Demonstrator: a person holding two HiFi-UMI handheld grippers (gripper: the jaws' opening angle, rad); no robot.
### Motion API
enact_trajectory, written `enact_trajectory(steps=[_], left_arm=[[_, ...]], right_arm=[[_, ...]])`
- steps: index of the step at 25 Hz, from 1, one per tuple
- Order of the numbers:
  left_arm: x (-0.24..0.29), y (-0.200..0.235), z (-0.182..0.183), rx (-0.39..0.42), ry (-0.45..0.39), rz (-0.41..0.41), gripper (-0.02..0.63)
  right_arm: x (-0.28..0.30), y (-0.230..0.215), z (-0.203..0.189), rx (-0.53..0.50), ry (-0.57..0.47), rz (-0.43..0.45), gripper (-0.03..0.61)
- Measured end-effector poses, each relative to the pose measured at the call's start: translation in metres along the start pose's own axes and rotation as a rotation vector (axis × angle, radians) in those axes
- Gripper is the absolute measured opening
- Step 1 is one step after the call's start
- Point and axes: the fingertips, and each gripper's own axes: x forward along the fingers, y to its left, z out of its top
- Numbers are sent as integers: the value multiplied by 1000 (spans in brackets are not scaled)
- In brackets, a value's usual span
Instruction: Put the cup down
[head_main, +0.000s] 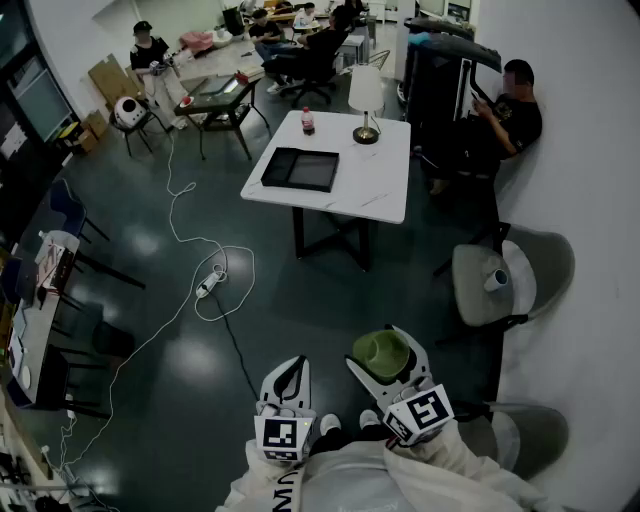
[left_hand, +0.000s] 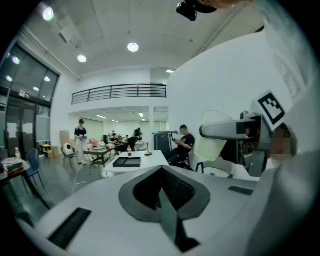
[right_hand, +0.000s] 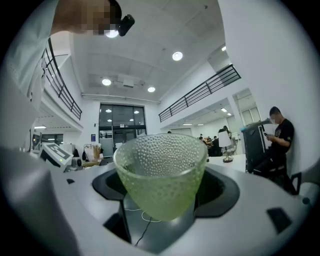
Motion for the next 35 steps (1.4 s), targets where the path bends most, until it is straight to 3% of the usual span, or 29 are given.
enact_trajectory(steps=[3, 6, 35], left_arm=[[-8, -14, 10, 13, -5, 85, 11], [-13, -29, 19, 5, -21, 113, 11], [6, -82, 41, 48, -62, 130, 11]], right_arm=[[-12, -5, 3, -45, 21, 13, 388], [-22, -6, 10, -48, 20, 27, 388], [-51, -44, 16, -2, -11, 94, 388]])
